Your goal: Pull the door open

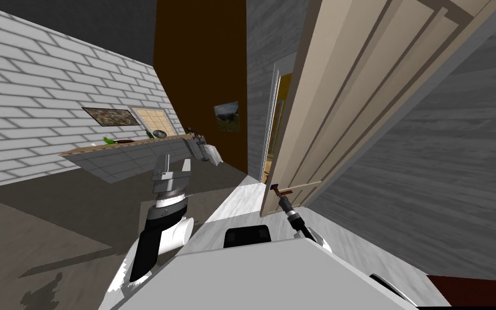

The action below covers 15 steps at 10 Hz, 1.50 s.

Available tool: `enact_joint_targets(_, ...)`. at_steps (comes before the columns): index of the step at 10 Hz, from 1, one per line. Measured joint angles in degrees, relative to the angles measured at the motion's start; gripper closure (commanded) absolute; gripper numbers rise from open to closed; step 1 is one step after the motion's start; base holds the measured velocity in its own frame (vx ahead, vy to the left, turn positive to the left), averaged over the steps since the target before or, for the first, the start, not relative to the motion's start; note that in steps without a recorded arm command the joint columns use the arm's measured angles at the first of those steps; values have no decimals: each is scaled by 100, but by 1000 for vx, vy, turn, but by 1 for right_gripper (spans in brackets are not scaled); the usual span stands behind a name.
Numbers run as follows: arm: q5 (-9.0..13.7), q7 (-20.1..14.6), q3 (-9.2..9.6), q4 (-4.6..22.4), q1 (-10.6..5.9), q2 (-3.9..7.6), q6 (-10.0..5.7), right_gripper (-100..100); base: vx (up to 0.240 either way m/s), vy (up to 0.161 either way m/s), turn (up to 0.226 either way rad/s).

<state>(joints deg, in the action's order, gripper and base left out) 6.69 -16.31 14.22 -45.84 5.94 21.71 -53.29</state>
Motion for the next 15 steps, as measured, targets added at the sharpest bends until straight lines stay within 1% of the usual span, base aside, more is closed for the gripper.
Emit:
enact_joint_targets(1,21,-25,-16,55,-16,35,-50,100,-103,13,286)
enact_joint_targets(2,57,-61,-55,178,-52,84,-133,100,-170,18,311)
enact_joint_targets(3,104,-110,-100,342,-93,152,-269,100,-211,-4,312)
enact_joint_targets(4,153,-162,-141,366,-50,239,-330,100,-186,-42,171)
enact_joint_targets(5,179,-206,-149,394,-18,289,-361,100,-109,-20,6)
enact_joint_targets(6,181,-222,-138,466,-24,284,-399,100,-73,10,59)
enact_joint_targets(7,192,-236,-141,544,-24,297,-447,100,-105,-10,240)
enact_joint_targets(8,225,-276,-162,651,-41,345,-514,100,-121,-34,208)
enact_joint_targets(9,251,-321,-175,760,-64,383,-608,100,-147,-61,238)
enact_joint_targets(10,274,-374,-179,983,-142,407,-761,100,-173,-68,186)
enact_joint_targets(11,294,-412,-182,1078,-165,429,-851,100,-169,-76,197)
enact_joint_targets(12,306,-457,-171,1324,-257,432,-992,100,-136,-33,84)
enact_joint_targets(13,323,-464,-179,1162,-144,466,-946,100,-166,-36,195)
enact_joint_targets(14,339,-502,-178,1440,-245,471,-1086,100,-172,-61,202)
enact_joint_targets(15,360,-546,-180,1608,-279,492,-1209,100,-124,-36,56)
